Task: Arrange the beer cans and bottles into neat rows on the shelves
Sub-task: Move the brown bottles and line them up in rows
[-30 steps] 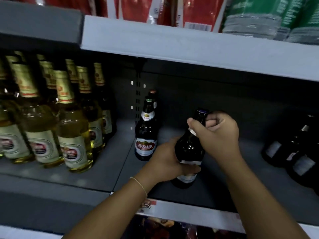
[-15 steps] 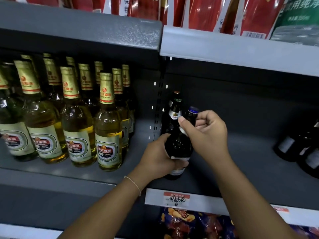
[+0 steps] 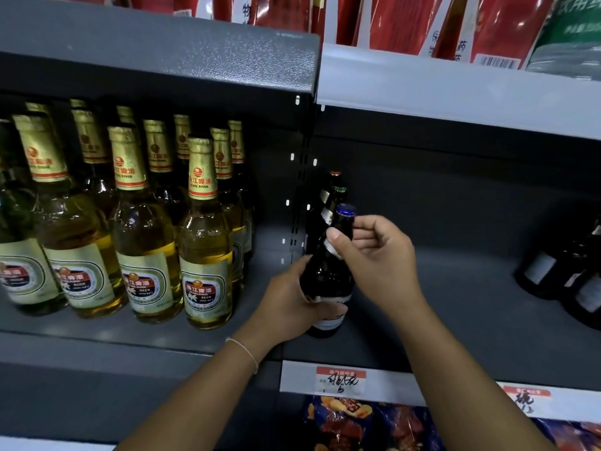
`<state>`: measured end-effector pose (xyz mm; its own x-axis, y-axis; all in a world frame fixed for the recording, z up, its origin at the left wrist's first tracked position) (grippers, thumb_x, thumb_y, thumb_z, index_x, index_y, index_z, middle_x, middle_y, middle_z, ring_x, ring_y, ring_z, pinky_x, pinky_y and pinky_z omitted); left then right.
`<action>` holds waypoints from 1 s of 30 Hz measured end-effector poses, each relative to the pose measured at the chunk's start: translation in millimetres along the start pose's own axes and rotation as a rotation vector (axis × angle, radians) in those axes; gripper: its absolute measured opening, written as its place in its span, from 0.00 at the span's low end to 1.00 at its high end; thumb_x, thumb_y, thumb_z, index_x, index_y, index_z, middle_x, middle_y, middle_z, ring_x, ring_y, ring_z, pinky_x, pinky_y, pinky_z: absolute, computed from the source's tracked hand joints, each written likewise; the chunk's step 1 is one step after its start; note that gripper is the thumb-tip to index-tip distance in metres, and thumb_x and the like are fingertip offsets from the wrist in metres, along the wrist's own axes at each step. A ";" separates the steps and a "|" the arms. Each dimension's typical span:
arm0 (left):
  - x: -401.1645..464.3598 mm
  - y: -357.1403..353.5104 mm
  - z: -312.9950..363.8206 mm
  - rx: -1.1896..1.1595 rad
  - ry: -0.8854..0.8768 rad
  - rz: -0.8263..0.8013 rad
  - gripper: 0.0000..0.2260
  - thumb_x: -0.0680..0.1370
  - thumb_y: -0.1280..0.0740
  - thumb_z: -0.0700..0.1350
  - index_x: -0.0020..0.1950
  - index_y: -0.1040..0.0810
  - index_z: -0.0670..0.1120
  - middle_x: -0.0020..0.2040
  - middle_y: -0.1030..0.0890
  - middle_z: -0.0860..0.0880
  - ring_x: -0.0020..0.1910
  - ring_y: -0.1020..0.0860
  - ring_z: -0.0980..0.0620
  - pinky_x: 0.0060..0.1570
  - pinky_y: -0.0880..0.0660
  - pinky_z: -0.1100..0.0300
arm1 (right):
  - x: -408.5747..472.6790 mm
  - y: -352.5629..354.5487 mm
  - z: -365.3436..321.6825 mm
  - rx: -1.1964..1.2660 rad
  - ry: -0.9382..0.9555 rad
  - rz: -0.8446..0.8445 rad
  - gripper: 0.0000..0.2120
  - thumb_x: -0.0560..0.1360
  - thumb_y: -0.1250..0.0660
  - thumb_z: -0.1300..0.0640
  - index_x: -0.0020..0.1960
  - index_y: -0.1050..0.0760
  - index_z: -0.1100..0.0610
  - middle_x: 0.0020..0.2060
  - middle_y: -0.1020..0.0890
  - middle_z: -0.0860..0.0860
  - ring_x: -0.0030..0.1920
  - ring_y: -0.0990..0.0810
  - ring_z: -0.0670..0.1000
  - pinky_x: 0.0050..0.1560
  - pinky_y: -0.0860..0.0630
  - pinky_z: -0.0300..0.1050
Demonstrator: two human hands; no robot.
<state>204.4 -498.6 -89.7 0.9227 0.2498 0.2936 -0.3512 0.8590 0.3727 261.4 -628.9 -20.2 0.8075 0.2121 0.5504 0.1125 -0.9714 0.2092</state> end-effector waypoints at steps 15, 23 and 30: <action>-5.5 11.0 -29.1 0.119 -0.006 -0.104 0.27 0.63 0.19 0.50 0.61 0.21 0.52 0.52 0.17 0.60 0.50 0.21 0.67 0.52 0.25 0.72 | -51.2 21.4 71.1 0.128 -0.233 -0.399 0.26 0.75 0.30 0.64 0.71 0.31 0.52 0.59 0.19 0.46 0.60 0.21 0.41 0.57 0.24 0.35; -7.3 10.5 -33.0 0.119 -0.041 -0.102 0.27 0.67 0.21 0.46 0.65 0.23 0.50 0.54 0.19 0.59 0.53 0.22 0.68 0.53 0.27 0.75 | -56.0 11.9 80.0 0.136 -0.239 -0.310 0.28 0.74 0.29 0.66 0.71 0.31 0.54 0.59 0.19 0.49 0.58 0.19 0.46 0.58 0.21 0.43; -7.4 8.6 -32.9 0.111 -0.035 -0.108 0.26 0.69 0.22 0.43 0.66 0.25 0.50 0.53 0.21 0.61 0.51 0.25 0.75 0.50 0.31 0.79 | -54.6 8.7 82.8 0.122 -0.252 -0.285 0.27 0.74 0.29 0.67 0.70 0.31 0.54 0.58 0.19 0.49 0.58 0.19 0.46 0.60 0.22 0.46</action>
<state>199.9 -478.3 -117.7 0.9506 0.1412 0.2764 -0.2673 0.8249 0.4980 266.2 -657.8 -115.4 0.8490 0.4567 0.2658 0.4084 -0.8863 0.2185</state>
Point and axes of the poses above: each hand's wrist, its own x-axis towards the middle knuckle, its own y-axis out of the back of the hand, z = x × y, the point moved 1 cm from there along x, towards the middle knuckle
